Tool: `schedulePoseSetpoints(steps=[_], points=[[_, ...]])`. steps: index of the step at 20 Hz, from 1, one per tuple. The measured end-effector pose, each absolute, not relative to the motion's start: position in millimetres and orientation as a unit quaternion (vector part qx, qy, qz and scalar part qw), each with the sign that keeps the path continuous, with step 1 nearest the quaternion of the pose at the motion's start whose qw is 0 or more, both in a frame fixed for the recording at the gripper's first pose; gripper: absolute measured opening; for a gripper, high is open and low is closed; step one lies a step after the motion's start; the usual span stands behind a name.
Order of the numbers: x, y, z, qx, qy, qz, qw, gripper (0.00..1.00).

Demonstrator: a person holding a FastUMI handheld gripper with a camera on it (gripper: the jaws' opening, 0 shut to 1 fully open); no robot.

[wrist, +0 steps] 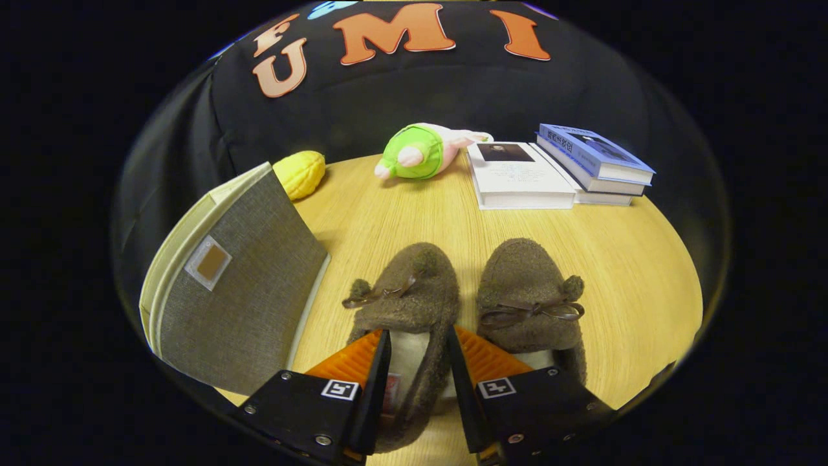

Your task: Open the storage box then place both shoes into the box .Put the left shoe in first, then the right shoe, with the right side of both shoes facing outward in a uniform manner.

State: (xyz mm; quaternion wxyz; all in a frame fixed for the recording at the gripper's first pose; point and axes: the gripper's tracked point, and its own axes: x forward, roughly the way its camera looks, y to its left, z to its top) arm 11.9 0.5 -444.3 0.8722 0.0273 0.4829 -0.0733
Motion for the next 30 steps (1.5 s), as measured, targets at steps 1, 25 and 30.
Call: schedulePoseSetpoints(steps=[1,25,30], points=[[11,-6,-453,0.005,0.49,-0.076,0.868,0.5],[95,84,-283,0.252,0.364,-0.05,0.895,0.04],[116,134,-267,0.273,0.36,-0.027,0.892,0.04]])
